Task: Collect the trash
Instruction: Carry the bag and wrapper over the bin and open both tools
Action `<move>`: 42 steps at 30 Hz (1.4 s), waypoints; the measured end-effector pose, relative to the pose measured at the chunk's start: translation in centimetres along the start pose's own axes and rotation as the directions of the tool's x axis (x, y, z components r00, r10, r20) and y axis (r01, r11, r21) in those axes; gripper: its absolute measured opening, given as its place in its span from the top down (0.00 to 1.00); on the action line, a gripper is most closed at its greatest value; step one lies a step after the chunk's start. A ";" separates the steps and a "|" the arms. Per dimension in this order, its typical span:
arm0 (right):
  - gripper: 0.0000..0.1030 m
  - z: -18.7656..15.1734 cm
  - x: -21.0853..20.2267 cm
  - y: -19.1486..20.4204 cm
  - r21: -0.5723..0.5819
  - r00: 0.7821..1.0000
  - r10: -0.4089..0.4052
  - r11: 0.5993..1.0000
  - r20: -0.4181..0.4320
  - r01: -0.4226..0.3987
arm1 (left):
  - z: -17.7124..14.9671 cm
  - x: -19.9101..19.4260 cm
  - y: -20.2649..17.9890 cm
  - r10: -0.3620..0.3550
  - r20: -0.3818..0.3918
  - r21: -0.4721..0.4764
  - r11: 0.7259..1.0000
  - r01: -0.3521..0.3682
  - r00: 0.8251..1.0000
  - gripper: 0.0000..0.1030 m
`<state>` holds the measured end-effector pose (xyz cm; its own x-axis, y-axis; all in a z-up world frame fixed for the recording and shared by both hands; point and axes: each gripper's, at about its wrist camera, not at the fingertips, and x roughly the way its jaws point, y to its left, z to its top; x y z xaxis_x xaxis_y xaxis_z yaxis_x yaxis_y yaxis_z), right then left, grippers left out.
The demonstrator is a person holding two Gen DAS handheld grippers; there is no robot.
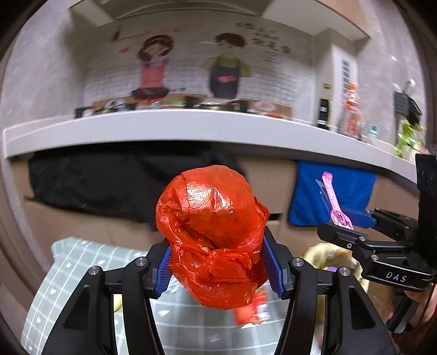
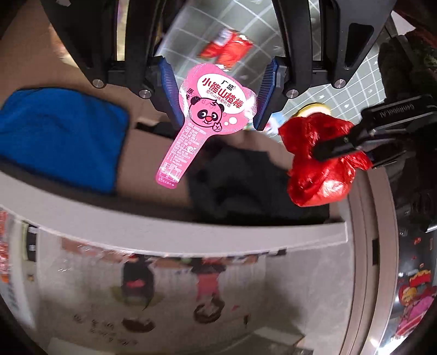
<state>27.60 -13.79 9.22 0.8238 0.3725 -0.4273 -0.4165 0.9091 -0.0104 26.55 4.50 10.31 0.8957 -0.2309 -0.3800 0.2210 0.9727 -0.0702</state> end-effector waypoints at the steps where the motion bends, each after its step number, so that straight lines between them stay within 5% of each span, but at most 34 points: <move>1: 0.53 -0.1 -0.9 -0.8 0.003 1.000 -0.018 1.000 0.013 0.018 | 0.3 0.4 -1.3 -0.017 0.000 0.011 1.000 0.017 1.000 0.44; 21: 0.53 -4.8 -9.7 -13.0 0.112 0.959 -0.279 0.956 0.051 0.273 | -0.6 6.9 -17.0 -0.238 -0.085 0.067 0.968 0.243 0.968 0.44; 37: 0.53 -8.4 -9.0 -17.8 0.187 0.954 -0.300 0.937 -0.006 0.295 | -2.2 11.0 -21.1 -0.264 -0.157 0.057 0.959 0.276 0.952 0.44; 42: 0.53 -9.6 -7.0 -19.8 0.220 0.957 -0.283 0.932 -0.059 0.289 | -3.3 14.0 -21.1 -0.290 -0.213 0.013 0.954 0.300 0.933 0.44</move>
<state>26.35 -36.22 3.71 0.8838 0.0885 -0.4594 -0.0655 0.9957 0.0658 33.18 -19.22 3.42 0.6895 -0.4933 -0.5303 0.4845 0.8584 -0.1686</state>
